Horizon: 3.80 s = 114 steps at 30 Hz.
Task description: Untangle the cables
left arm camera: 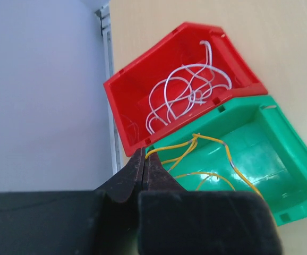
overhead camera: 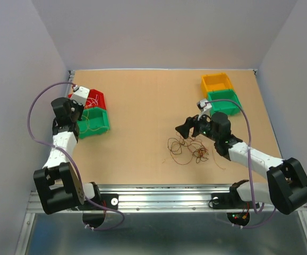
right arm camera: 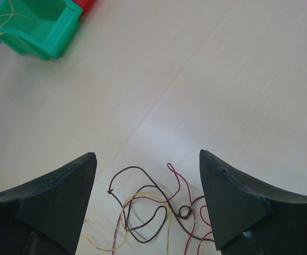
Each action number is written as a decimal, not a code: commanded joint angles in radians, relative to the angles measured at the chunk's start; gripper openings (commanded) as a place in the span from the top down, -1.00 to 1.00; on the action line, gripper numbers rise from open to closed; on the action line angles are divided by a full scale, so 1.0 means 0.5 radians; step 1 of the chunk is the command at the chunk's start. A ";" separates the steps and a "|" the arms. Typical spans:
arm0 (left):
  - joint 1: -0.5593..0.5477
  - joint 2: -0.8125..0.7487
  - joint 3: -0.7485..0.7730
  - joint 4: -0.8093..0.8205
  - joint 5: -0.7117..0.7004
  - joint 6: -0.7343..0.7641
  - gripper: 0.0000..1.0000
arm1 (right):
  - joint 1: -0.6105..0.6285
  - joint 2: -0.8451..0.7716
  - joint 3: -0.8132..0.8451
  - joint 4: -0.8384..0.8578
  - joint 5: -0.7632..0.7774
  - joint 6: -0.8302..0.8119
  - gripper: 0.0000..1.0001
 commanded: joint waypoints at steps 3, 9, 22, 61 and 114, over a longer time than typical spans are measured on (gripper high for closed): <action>0.150 0.082 -0.026 0.233 0.119 -0.057 1.00 | 0.009 -0.051 0.011 0.102 -0.039 -0.029 -0.65; 0.168 0.134 -0.063 0.310 -0.086 -0.093 1.00 | 0.009 -0.048 0.011 0.114 -0.058 -0.023 -0.64; 0.120 0.279 0.259 0.012 0.404 -0.504 1.00 | 0.009 -0.020 0.021 0.135 -0.067 -0.014 -0.62; -0.135 0.282 -0.106 0.506 -0.768 -0.536 1.00 | 0.009 -0.014 0.018 0.154 -0.101 -0.017 -0.61; -1.065 -0.136 -0.078 -0.816 -0.592 0.116 -0.27 | 0.009 -0.014 0.015 0.163 -0.119 -0.005 -0.61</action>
